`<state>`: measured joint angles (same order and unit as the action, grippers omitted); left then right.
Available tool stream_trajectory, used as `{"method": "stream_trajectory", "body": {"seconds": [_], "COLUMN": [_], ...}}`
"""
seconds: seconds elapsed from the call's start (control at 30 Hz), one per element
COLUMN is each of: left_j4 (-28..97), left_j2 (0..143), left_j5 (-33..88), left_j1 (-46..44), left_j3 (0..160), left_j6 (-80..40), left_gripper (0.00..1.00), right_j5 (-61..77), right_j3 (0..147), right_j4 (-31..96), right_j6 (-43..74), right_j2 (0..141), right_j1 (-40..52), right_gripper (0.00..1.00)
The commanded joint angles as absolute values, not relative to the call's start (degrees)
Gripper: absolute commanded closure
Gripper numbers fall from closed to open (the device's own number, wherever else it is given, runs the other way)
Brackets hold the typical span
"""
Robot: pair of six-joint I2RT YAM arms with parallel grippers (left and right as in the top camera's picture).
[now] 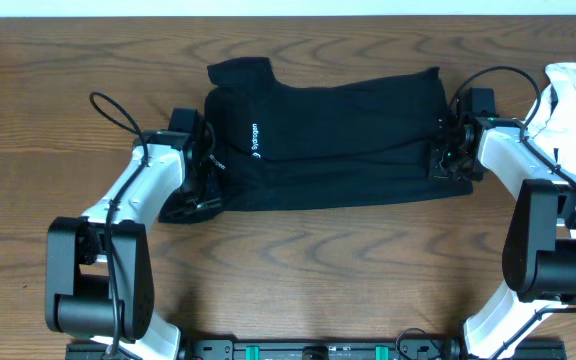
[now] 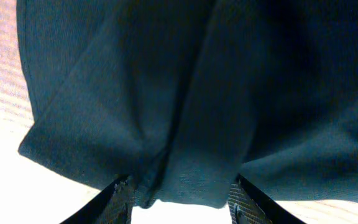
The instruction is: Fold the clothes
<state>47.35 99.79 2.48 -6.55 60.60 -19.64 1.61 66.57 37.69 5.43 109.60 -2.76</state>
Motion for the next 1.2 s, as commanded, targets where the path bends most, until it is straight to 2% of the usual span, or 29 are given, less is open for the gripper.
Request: {"method": "stream_trajectory", "body": {"seconds": [0.0, 0.23, 0.53, 1.17], "left_j4": [47.03, 47.75, 48.16, 53.56], "left_j2": [100.36, 100.36, 100.36, 100.29], "left_j5": [0.34, -8.88, -13.85, -16.67], "left_j1": [-6.72, -6.55, -6.50, -5.43], "left_j3": [59.22, 59.24, 60.23, 67.02], "left_j6": [-20.43, -20.40, -20.40, -21.74], "left_gripper": [0.50, 0.50, 0.50, 0.49], "right_j5": [-2.50, -2.52, -2.52, -2.52], "right_j3": [64.75, 64.75, 64.75, 64.75], "right_j4": [37.91, 37.93, 37.91, 37.93], "right_j6": [5.69, 5.69, 5.69, 5.69], "right_j2": [111.68, 111.68, 111.68, 111.68], "right_j1": [-4.32, -4.32, -4.32, -4.32], "right_gripper": [0.99, 0.99, 0.99, 0.99]}}
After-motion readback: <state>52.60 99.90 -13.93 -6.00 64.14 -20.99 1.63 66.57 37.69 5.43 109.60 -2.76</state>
